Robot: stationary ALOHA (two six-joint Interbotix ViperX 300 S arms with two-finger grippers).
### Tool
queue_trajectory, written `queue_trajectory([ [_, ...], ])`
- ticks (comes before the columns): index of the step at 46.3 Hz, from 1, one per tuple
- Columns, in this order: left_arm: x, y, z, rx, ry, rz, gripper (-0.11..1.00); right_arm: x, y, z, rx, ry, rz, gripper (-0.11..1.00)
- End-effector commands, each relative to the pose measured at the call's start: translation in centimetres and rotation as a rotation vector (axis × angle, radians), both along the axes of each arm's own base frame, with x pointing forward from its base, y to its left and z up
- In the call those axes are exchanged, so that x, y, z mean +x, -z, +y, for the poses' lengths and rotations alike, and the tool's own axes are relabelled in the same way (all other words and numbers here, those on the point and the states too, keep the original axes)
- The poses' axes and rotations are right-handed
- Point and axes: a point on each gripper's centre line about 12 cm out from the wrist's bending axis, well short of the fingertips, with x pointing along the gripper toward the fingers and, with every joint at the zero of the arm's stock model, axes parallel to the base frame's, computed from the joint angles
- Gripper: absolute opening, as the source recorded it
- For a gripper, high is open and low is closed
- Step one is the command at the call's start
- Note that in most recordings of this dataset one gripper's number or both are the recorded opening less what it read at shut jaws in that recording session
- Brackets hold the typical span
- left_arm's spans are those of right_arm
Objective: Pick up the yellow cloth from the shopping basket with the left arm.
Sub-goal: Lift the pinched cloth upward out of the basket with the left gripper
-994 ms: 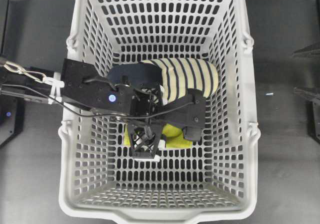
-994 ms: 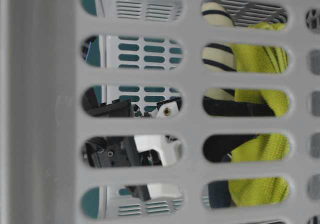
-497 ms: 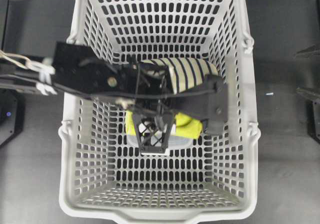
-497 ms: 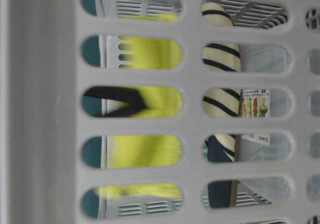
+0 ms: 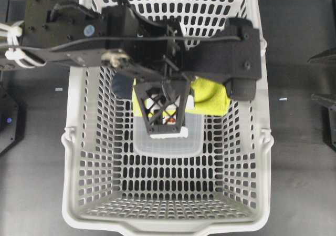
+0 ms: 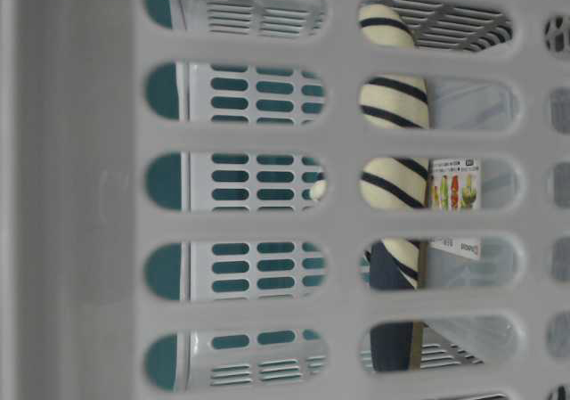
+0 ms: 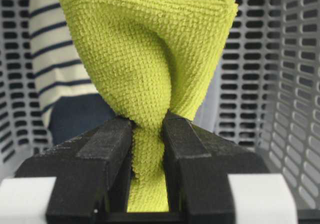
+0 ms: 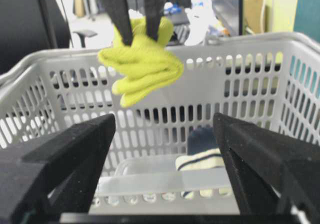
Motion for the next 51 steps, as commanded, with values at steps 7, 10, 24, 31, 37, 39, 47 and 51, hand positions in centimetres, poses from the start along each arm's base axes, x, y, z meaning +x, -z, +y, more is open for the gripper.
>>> queue_trajectory([
  [7, -0.5, -1.6, 0.1, 0.003, -0.004, -0.032, 0.15, 0.0, -0.2, 0.0, 0.006, -0.002, 0.001, 0.76],
  [10, -0.7, -1.8, 0.2, 0.002, -0.006, -0.028, 0.15, 0.0, -0.3, 0.1, 0.005, -0.005, 0.000, 0.76],
  [24, -1.2, -2.2, 0.2, 0.001, -0.007, -0.005, 0.15, 0.0, -0.3, 0.1, 0.006, -0.005, 0.000, 0.76],
  [31, -1.7, -2.2, 0.1, 0.001, -0.008, 0.024, 0.15, 0.0, -0.3, 0.1, 0.006, -0.005, 0.000, 0.76],
  [37, -2.0, -2.6, 0.2, -0.001, -0.012, 0.017, 0.15, 0.0, -0.2, 0.1, 0.005, -0.005, 0.003, 0.76],
  [39, -2.0, -2.7, 0.3, -0.004, -0.019, 0.010, 0.15, 0.0, -0.1, 0.1, 0.005, -0.005, 0.004, 0.76],
  [47, -2.0, -2.9, 0.2, -0.008, -0.024, -0.001, 0.15, -0.1, 0.1, 0.1, 0.005, -0.005, 0.026, 0.76],
  [51, -2.0, -2.8, 0.2, -0.007, -0.023, 0.001, 0.15, -0.1, 0.3, 0.1, 0.009, -0.005, 0.041, 0.76],
])
